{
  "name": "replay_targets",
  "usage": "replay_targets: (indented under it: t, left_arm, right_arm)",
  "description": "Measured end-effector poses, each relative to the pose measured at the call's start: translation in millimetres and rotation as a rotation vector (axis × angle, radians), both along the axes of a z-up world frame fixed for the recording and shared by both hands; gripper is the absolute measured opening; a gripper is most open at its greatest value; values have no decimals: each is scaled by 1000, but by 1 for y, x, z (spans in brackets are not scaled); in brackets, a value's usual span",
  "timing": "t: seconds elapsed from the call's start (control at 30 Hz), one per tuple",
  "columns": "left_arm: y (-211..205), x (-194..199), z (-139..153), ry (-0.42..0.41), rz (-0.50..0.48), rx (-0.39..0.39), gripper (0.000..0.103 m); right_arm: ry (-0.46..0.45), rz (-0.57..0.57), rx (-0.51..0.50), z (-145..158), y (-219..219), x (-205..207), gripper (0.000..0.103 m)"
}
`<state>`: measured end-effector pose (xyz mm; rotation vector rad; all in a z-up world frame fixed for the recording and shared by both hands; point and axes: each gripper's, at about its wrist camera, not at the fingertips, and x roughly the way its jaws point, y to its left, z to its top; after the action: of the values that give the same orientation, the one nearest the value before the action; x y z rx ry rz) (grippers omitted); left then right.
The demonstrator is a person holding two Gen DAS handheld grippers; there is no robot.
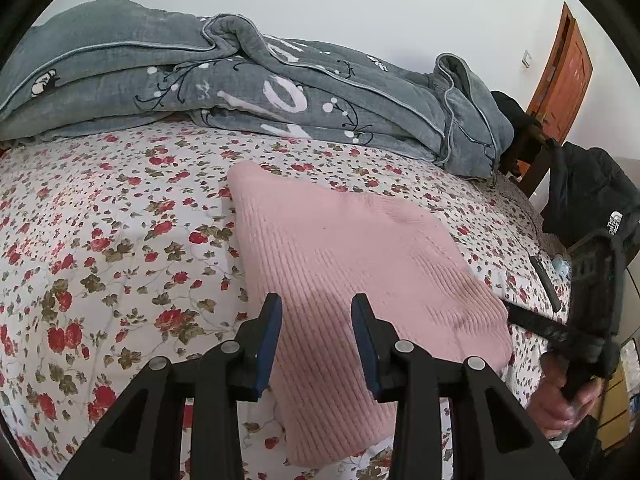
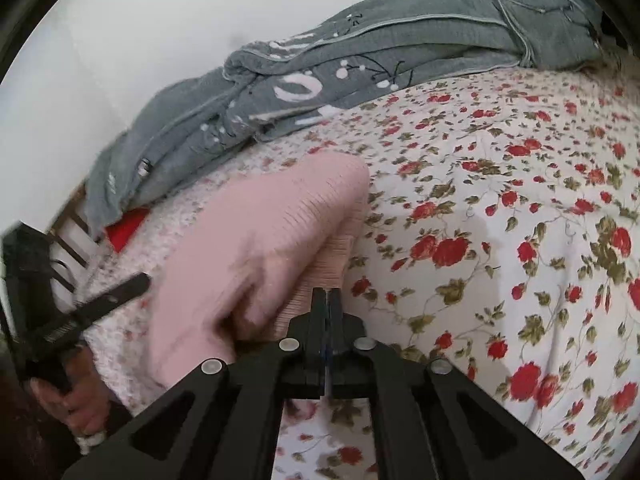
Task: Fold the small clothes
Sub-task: 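Open the right gripper and release the folded sweater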
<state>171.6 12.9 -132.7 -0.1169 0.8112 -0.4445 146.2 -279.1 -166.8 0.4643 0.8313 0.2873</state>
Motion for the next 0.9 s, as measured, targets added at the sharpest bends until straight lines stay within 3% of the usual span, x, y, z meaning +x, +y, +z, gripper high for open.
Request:
replay_targets:
  t: [0.03,0.1,0.17,0.2,0.37,0.4,0.43,0.47,0.53,0.6,0.73,0.9]
  left_arm:
    - [0,0,0,1,2,4,34]
    - [1,2,0,0,7,4,34]
    - [0,3,2,-2,16,11,35]
    - [1,4,3,-5,23,17,36]
    - [4,4,7,-16,32,19,37]
    - [5,4,8,-20,32,22,37]
    - [5,4,9,-21,33,24,37]
    - [6,4,9,-24,34,28,37]
    - [8,4,11,-35,35,28,37]
    - [10,4,12,-41,33,19,38]
    - [11,9,13,-44,28,-5,40]
    - [11,20,12,-42,27,-12,40]
  right_arm:
    - [-19,-2,0,7,-1,-2,4]
    - [-45,7,-7,19,1,-2,15]
    - [-61,24,-20,27,8,0,39]
    - [-58,34,-33,28,13,3,39]
    - [33,58,-137,10,43,16,38]
    - [51,58,-146,5,46,18,34]
    - [40,63,-126,3,47,17,15]
    - [8,57,-109,7,44,12,13]
    - [-70,53,-64,20,36,2,12]
    - [-92,37,-24,25,26,-3,12]
    - [31,44,-140,-6,36,9,13]
    - [-6,85,-200,9,38,3,18]
